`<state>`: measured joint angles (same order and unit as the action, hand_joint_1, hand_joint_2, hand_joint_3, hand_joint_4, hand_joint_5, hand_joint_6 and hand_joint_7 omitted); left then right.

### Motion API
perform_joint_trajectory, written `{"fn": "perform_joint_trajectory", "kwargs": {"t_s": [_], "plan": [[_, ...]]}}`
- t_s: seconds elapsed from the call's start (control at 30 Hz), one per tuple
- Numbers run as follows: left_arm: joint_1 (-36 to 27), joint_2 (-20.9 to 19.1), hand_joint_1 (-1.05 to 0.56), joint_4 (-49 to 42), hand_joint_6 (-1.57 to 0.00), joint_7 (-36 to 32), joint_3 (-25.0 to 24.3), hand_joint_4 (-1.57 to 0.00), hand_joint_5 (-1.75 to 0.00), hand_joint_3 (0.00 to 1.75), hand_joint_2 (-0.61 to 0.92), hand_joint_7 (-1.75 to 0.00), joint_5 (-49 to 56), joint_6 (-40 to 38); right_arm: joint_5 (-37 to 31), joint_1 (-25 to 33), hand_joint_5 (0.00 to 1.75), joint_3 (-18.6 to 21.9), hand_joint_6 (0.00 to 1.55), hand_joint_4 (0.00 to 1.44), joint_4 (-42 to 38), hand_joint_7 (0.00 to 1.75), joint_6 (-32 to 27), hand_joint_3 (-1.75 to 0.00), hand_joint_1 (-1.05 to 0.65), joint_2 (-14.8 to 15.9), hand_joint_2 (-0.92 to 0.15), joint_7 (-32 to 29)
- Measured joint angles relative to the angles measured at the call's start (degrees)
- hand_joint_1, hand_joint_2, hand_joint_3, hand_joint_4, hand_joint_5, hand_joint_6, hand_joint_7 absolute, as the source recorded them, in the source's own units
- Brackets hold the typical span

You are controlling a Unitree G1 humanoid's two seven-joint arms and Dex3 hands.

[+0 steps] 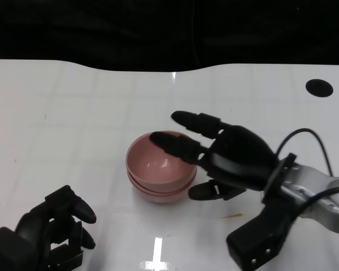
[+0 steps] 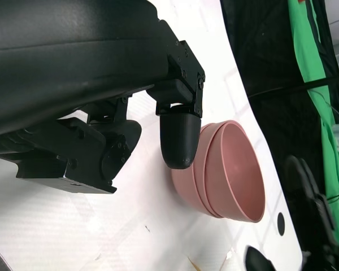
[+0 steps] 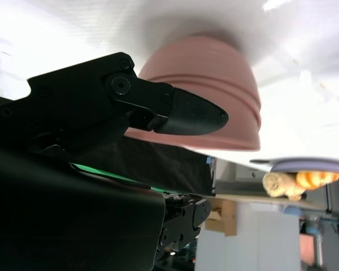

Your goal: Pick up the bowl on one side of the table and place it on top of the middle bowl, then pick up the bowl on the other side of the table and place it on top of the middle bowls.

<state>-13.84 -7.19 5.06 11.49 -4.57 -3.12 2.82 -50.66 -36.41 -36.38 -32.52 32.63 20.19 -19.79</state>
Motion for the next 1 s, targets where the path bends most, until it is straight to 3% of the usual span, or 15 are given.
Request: {"fn": "perform_joint_trajectory", "kwargs": {"t_s": [0.2, 0.3, 0.47, 0.57, 0.67, 0.7, 0.87, 0.9, 0.93, 1.0], "plan": [[0.06, -0.02, 0.39, -0.83, -0.52, 0.01, -0.31, -0.67, -1.75, 0.86, 0.92, -1.75, -0.12, 0.93, 9.39, 5.88, 0.04, 7.26, 0.18, 0.09, 1.25, 0.04, 7.52, -0.35, -0.86, 3.35, -0.92, 0.29], [0.25, 0.32, 0.40, -1.17, -0.52, -0.03, -0.42, -0.68, -1.75, 0.90, 0.92, -1.75, -0.23, 1.70, 14.00, 8.86, 0.12, 10.39, 0.33, 0.35, 0.75, 0.08, 11.56, -0.24, -0.64, 3.04, -0.92, -0.18], [0.73, 3.33, 0.40, -2.41, -0.54, -1.97, -2.79, -0.71, -1.75, 1.00, 0.92, -1.75, -3.18, 5.06, 27.17, 16.42, 0.16, 18.03, 0.60, 0.72, -4.46, 0.10, 20.50, -0.25, -0.50, -2.00, -0.92, -2.47], [0.85, 4.29, 0.39, -2.64, -0.53, -2.41, -3.71, -0.70, -1.75, 1.02, 0.92, -1.75, -4.56, 6.01, 37.89, 19.73, 0.15, 20.86, 0.72, 0.83, -6.44, 0.11, 22.19, -0.23, -0.45, -4.97, -0.92, 2.70], [1.03, 4.92, 0.37, -2.83, -0.52, -2.47, -4.08, -0.69, -1.75, 1.02, 0.92, -1.75, -4.87, 6.11, 50.97, 22.93, 0.14, 22.56, 0.86, 0.98, -5.37, 0.10, 20.63, -0.15, -0.38, -8.05, -0.92, 11.88], [1.03, 5.18, 0.36, -2.83, -0.51, -2.47, -4.15, -0.69, -1.75, 1.03, 0.92, -1.75, -4.91, 6.11, 55.75, 24.11, 0.16, 23.16, 0.93, 1.09, -3.96, 0.11, 18.65, -0.15, -0.34, -9.24, -0.92, 15.30], [1.10, 6.15, 0.36, -2.92, -0.51, -2.60, -4.96, -0.69, -1.75, 1.04, 0.92, -1.75, -6.51, 6.35, 76.73, 29.15, 0.16, 28.11, 0.98, 1.17, 4.51, 0.10, 4.61, -0.15, -0.32, -14.80, -0.92, 30.52], [1.11, 6.22, 0.36, -2.94, -0.51, -2.75, -5.36, -0.68, -1.75, 1.05, 0.92, -1.75, -6.91, 6.51, 79.85, 29.80, 0.47, 29.52, 1.03, 1.12, 6.02, 0.12, 1.58, -0.22, -0.31, -15.24, -0.92, 32.73], [1.12, 6.46, 0.35, -2.93, -0.51, -2.77, -5.71, -0.68, -1.75, 1.06, 0.92, -1.75, -7.62, 6.57, 84.48, 30.44, 0.96, 31.18, 1.09, 0.96, 7.70, 0.14, -3.08, -0.31, -0.29, -15.77, -0.91, 35.51], [1.13, 7.29, 0.35, -2.90, -0.51, -2.79, -6.49, -0.67, -1.75, 1.08, 0.92, -1.75, -9.78, 6.48, 92.38, 32.20, 1.29, 34.84, 1.13, 0.86, 10.24, 0.18, -12.31, -0.37, -0.27, -16.68, -0.91, 40.30]]}}
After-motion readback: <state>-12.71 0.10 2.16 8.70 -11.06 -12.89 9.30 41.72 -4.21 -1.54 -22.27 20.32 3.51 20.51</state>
